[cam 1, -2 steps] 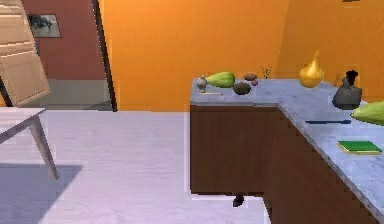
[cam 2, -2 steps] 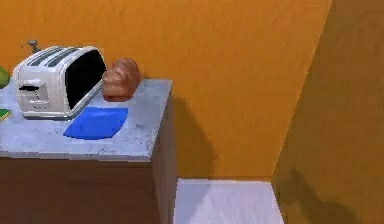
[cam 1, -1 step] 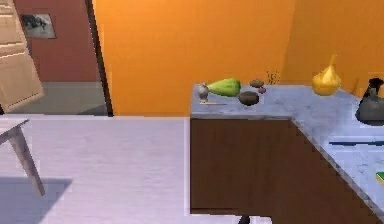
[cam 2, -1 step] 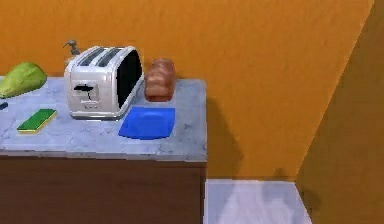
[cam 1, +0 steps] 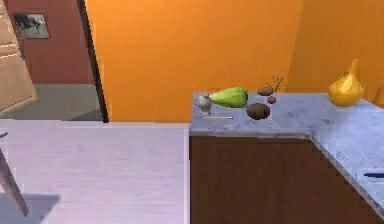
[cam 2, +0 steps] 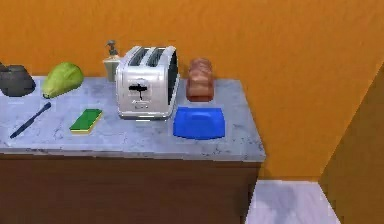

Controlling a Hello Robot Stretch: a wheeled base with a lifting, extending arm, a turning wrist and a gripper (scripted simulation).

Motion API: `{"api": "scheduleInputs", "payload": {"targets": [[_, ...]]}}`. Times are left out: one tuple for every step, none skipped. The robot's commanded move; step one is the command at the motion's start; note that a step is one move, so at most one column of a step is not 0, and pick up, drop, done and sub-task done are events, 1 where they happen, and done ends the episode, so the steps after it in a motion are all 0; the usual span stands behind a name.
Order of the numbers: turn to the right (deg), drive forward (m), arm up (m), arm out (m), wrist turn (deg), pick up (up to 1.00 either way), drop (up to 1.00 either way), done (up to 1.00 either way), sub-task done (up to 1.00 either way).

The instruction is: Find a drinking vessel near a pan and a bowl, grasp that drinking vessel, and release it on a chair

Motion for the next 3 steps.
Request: {"api": "scheduleInputs", "payload": {"targets": [[-45.0, 0.0, 0.0, 0.0, 0.0, 0.0, 0.0, 0.0, 0.0], [-42.0, 0.0, 0.0, 0.0, 0.0, 0.0, 0.0, 0.0, 0.0], [0.0, 0.05, 0.0, 0.0, 0.0, 0.0, 0.0, 0.0, 0.0]]}}
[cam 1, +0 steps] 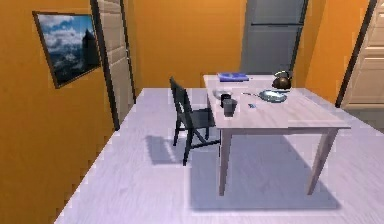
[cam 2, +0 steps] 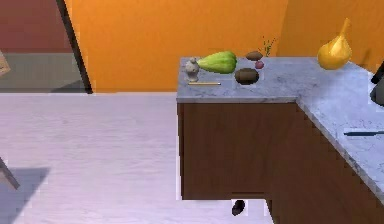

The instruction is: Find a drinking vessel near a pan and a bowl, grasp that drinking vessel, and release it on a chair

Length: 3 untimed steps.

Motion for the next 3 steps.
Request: {"api": "scheduleInputs", "payload": {"targets": [[-15.0, 0.0, 0.0, 0.0, 0.0, 0.0, 0.0, 0.0, 0.0], [0.0, 1.0, 0.0, 0.0, 0.0, 0.0, 0.0, 0.0, 0.0], [-9.0, 0.0, 0.0, 0.0, 0.0, 0.0, 0.0, 0.0, 0.0]]}}
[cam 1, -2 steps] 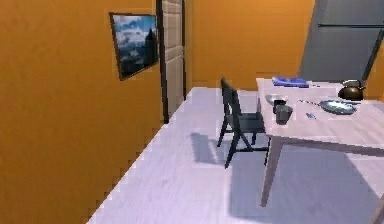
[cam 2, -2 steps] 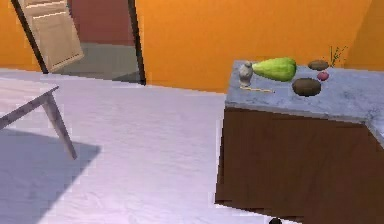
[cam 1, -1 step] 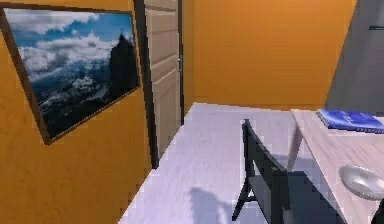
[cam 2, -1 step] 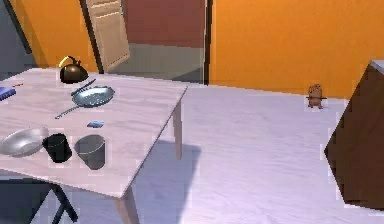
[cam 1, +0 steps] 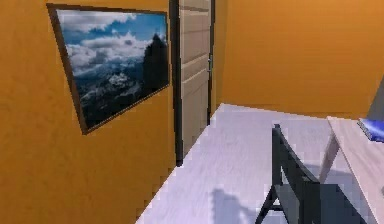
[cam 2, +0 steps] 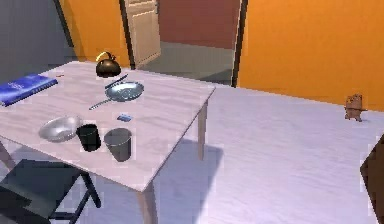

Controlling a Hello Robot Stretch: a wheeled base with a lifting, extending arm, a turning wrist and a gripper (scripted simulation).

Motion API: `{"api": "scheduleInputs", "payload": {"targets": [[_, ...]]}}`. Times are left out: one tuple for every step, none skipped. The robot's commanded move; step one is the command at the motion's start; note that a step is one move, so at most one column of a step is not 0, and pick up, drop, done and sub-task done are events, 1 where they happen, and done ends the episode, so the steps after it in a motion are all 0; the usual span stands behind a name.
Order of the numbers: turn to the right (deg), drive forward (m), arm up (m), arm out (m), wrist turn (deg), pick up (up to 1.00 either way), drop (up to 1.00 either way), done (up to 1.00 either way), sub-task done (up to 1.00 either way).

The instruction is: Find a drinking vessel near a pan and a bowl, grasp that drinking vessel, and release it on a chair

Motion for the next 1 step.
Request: {"api": "scheduleInputs", "payload": {"targets": [[-3.0, 0.0, 0.0, 0.0, 0.0, 0.0, 0.0, 0.0, 0.0]]}}
